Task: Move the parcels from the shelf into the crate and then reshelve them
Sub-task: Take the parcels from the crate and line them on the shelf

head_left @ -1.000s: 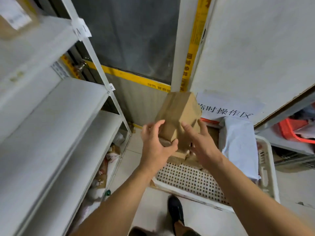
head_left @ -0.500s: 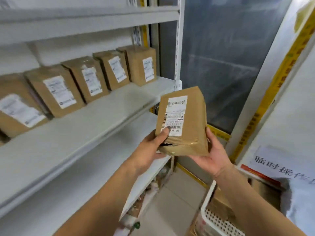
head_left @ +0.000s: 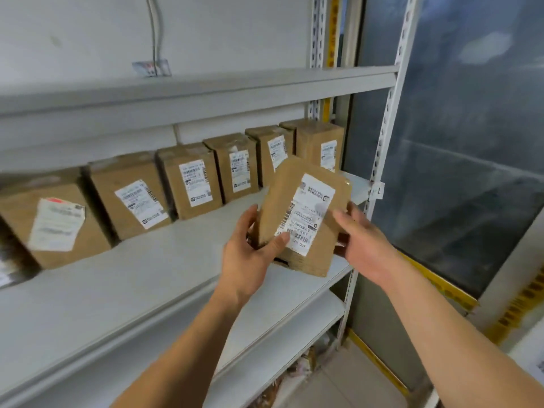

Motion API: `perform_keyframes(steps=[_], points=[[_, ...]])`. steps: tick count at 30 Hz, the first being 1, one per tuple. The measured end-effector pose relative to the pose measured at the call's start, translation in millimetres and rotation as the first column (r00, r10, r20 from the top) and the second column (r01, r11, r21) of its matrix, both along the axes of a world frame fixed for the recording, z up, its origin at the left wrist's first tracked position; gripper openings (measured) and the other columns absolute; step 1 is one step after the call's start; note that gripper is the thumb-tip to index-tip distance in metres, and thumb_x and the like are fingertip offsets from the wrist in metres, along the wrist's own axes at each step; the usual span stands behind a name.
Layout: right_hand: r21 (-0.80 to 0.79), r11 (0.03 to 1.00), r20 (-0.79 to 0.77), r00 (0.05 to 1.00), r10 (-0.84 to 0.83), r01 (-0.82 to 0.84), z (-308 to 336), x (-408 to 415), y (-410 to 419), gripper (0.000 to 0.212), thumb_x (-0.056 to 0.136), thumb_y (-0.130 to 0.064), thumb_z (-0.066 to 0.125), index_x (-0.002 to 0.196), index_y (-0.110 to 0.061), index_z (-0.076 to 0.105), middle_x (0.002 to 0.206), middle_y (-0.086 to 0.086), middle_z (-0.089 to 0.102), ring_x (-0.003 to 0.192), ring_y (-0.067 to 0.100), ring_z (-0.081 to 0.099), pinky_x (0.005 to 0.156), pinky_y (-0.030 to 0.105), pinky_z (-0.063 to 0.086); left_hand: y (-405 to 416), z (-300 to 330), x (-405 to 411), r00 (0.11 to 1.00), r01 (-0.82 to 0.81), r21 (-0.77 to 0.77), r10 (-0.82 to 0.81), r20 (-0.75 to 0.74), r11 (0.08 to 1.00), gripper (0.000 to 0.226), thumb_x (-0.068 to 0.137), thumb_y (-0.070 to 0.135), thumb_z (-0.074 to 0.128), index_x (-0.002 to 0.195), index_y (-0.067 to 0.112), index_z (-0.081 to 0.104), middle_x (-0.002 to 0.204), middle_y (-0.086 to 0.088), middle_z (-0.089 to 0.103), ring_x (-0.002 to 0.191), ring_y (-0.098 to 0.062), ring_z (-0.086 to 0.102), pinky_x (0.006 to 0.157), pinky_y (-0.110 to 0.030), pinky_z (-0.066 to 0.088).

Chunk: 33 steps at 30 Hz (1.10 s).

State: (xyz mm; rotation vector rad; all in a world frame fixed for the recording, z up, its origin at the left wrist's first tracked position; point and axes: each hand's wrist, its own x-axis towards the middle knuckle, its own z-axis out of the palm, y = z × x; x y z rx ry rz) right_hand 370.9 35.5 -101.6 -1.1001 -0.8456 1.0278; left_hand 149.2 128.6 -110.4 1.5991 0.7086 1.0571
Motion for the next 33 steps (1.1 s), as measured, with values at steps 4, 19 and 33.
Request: perform_keyframes(steps=[4,19,33], points=[[0.051,0.999,-0.098,0.995,0.019,-0.014,3.9,33.1,40.4,0.107,0.083,-0.026,0.089,0.159,-0.059,0.021,0.152,0.003,0.059,0.131,0.029,0.065,0.111,0.061,0.049,44.5,47.1,7.3,0.998,-0.065,0.066,0.063,0.028,0.996,0.073,0.076,0.024,0.095,0.138,0.034,0.058,0.133,0.014,0.065,0.110,0.002,0.069,0.093,-0.026,0.059],[-0.258,0.759,0.474,0.606,0.639,-0.598,31.5,152.4,184.9,0.101,0.072,-0.010,0.093,0.158,-0.030,0.042,0.143,-0.001,0.067,0.136,0.019,0.061,0.118,0.047,0.045,160.9,121.9,142.9,0.878,0.183,0.386,0.027,-0.478,0.904,0.037,0.070,0.030,0.094,0.104,0.031,0.079,0.134,0.012,0.062,0.127,0.003,0.056,0.114,-0.025,0.041],[-0.006,0.983,0.295,0.939,0.178,-0.184,-31.7,165.2,246.2,0.071,0.092,-0.033,0.080,0.155,-0.034,0.046,0.134,-0.014,0.071,0.126,0.008,0.066,0.108,0.030,0.049,173.2,3.4,173.1,0.829,-0.169,0.235,0.267,-0.492,0.957,0.107,0.095,0.028,0.076,0.160,0.042,-0.008,0.149,-0.003,0.056,0.127,-0.027,0.061,0.105,-0.051,0.055]])
